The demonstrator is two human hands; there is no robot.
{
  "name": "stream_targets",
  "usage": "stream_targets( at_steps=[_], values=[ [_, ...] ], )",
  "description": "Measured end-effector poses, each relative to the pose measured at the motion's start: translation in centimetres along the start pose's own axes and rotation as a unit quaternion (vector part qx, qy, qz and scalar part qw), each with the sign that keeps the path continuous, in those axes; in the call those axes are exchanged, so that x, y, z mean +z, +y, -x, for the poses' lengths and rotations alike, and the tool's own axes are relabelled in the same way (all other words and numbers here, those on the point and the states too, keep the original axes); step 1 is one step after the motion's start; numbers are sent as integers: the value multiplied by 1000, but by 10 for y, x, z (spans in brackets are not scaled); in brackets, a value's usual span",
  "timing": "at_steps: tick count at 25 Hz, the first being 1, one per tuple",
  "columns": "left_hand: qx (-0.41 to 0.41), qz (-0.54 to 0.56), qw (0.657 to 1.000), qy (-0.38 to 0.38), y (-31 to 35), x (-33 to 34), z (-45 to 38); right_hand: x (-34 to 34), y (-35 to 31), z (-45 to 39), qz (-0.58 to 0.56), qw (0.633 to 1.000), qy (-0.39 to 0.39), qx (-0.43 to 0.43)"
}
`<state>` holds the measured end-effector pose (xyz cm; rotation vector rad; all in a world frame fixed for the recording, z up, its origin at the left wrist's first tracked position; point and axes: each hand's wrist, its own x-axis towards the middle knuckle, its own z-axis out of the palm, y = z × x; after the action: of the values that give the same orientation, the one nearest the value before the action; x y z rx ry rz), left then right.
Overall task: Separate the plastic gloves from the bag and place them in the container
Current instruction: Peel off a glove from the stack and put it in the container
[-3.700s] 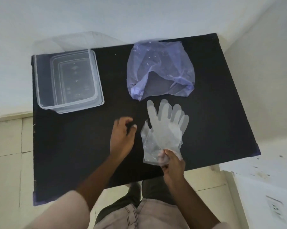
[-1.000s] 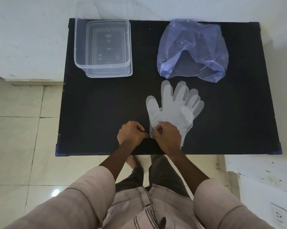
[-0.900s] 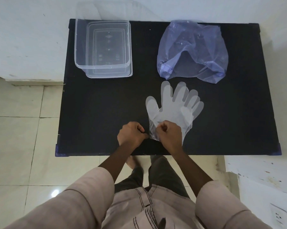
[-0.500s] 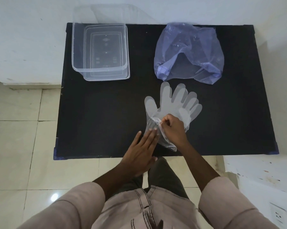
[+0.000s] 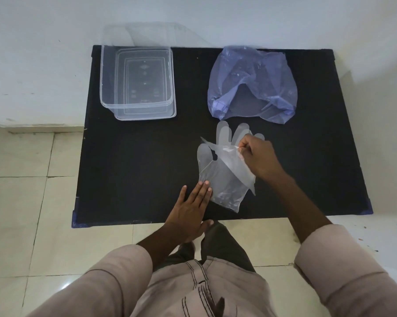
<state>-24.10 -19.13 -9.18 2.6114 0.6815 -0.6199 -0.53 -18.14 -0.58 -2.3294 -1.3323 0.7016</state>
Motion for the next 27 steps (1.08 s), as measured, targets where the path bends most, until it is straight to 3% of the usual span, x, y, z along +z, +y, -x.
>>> stream_targets(
  at_steps=[15, 18, 20, 22, 24, 25, 27],
  values=[
    [23, -6, 996, -90, -3, -21, -3, -155, -16, -50, 167, 982, 40, -75],
    [31, 93, 987, -128, -4, -64, -8, -162, -23, -49, 152, 983, 12, -100],
    [36, 211, 976, -41, 1, -115, -14, -166, -28, -47, 159, 980, -20, -120],
    [7, 273, 950, 150, 12, -175, -22, -173, -38, -45, 181, 971, -66, -142],
    [29, 309, 893, 325, 18, -232, -33, -182, -51, -41, 190, 963, -109, -156],
    [61, 314, 874, 367, 16, -255, -40, -186, -58, -40, 189, 961, -123, -161],
    [121, 321, 877, 335, 9, -289, -52, -195, -72, -34, 181, 957, -143, -175]
  ],
)
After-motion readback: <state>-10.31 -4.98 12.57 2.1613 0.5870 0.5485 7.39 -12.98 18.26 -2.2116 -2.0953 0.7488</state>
